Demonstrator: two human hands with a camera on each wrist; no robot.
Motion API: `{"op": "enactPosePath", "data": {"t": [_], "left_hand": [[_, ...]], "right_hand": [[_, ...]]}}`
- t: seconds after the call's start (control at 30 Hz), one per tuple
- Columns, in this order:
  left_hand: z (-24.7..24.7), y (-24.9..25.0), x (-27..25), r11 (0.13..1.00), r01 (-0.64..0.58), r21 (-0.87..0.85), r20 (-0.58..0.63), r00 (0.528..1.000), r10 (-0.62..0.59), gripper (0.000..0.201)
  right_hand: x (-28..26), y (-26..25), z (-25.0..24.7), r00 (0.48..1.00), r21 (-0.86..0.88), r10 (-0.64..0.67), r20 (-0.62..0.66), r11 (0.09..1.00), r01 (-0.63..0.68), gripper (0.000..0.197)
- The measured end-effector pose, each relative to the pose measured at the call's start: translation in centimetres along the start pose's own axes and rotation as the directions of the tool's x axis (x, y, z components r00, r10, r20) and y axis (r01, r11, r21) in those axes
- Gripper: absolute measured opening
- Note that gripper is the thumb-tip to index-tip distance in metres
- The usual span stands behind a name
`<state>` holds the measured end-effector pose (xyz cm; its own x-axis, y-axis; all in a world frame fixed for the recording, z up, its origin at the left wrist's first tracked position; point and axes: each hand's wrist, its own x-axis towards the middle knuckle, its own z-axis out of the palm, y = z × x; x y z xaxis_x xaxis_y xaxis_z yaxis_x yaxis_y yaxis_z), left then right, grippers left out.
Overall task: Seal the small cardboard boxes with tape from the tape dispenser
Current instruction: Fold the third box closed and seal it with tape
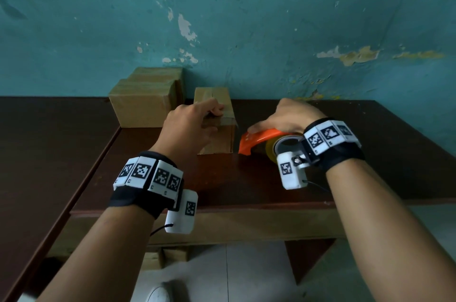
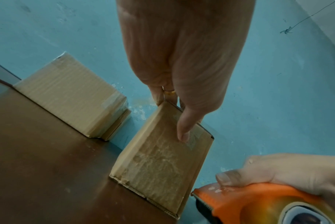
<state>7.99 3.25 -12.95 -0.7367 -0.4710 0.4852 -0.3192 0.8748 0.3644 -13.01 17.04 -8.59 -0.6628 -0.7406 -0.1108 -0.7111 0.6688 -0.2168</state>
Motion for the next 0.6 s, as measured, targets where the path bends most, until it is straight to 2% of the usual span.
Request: {"op": "enactPosePath", "data": {"t": [0.1,0.17,0.27,0.37,0.47,0.6], "left_hand": [[-0.3,0.0,-0.2,1.000,-0.002,-0.011,0.032,0.999,0.002,0.039],[-0.5,-0.2,-0.2,1.000,0.000,-0.029,0.061,0.998,0.002,0.043],[-0.8,-0.3,-0.3,0.999,-0.003,-0.050,0.093,0.996,0.008,0.049],[-0.9,-0.2,-0.5,0.998,-0.006,-0.062,0.093,0.996,0.012,0.052],[-1.0,0.0,-0.6,0.996,0.003,-0.093,0.103,0.995,0.007,0.052],[-1.5,0.0,-0.9,0.982,0.021,-0.186,0.129,0.992,0.003,0.054]], "right_hand": [[0.1,1.5,-0.9,0.999,0.117,0.040,0.036,0.992,-0.043,0.087],[0.2,2.5,-1.0,0.997,0.169,0.071,0.016,0.983,-0.073,0.087],[0.6,3.3,-0.9,0.987,0.228,0.139,-0.079,0.967,-0.118,0.082],[0.8,3.3,-1.1,0.971,0.303,0.165,-0.173,0.947,-0.107,0.068],[1.2,2.2,-0.9,0.969,0.295,0.128,-0.211,0.953,-0.061,0.054],[1.8,0.8,0.2,0.981,0.198,0.083,-0.174,0.979,-0.047,0.046]]}}
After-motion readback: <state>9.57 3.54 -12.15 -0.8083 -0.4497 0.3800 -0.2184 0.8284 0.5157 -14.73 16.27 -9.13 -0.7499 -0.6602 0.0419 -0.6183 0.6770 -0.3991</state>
